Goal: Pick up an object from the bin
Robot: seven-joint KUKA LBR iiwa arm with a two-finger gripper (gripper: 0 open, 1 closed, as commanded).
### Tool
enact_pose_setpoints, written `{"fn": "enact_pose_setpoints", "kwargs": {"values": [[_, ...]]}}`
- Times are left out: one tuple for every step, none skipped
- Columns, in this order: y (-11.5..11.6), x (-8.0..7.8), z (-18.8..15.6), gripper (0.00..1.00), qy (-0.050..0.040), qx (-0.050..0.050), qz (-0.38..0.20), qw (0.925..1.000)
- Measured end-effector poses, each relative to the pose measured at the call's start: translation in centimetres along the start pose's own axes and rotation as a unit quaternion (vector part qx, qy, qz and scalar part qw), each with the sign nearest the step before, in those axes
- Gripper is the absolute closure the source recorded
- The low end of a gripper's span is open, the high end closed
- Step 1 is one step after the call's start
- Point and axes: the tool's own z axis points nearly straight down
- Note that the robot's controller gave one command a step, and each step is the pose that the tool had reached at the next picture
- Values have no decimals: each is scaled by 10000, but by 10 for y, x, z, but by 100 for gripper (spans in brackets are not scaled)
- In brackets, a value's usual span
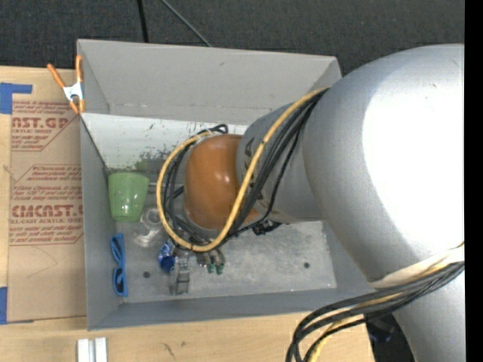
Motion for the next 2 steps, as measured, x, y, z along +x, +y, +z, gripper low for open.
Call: {"fn": "enact_pose_setpoints", "kwargs": {"values": [[-3, -4, -2, 100, -35, 3, 29, 10000], [-14, -20, -156, 100, -84, 3, -259, 9996]]}}
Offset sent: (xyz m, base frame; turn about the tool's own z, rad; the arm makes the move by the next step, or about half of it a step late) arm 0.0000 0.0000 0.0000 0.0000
